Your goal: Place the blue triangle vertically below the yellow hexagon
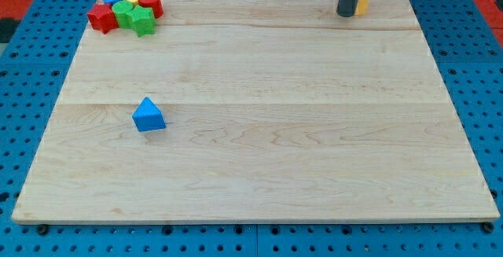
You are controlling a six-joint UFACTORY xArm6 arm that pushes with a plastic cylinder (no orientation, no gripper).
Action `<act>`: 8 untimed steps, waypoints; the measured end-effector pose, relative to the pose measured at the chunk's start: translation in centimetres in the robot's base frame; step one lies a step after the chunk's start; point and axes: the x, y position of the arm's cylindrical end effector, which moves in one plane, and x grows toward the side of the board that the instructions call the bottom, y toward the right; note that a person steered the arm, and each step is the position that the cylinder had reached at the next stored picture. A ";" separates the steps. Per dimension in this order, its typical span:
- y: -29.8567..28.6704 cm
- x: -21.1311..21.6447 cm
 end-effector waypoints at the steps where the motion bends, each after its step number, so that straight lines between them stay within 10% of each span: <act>1: -1.1 2.4; 5: -17.2 33.9; 8: -35.7 26.6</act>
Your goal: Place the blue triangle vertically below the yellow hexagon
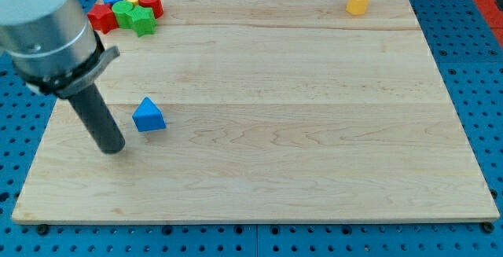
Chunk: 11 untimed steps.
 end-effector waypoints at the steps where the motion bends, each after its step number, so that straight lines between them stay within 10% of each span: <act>1: 1.7 -1.9; 4: 12.1 -4.6; 7: 3.6 -6.4; 11: 19.6 -11.5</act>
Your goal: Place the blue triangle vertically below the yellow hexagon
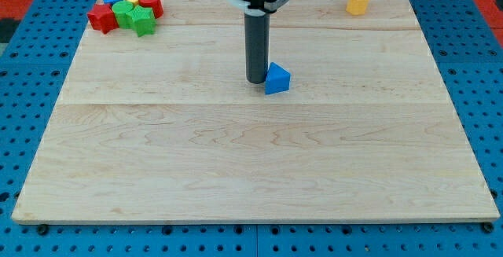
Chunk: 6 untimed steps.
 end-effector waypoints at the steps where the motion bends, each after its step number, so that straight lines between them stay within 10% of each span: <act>1: -3.7 0.2; 6: 9.3 -0.9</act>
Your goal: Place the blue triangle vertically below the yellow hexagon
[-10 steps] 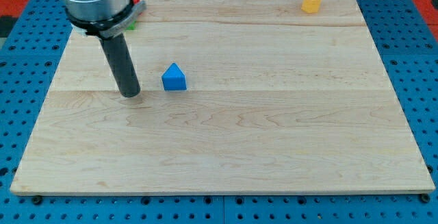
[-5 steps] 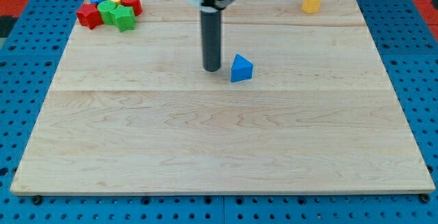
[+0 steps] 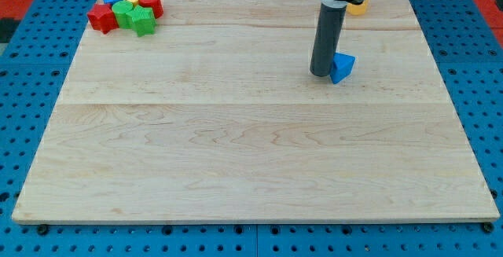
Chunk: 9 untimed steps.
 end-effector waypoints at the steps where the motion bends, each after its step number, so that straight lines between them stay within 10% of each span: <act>1: 0.4 1.3; 9: 10.2 -5.7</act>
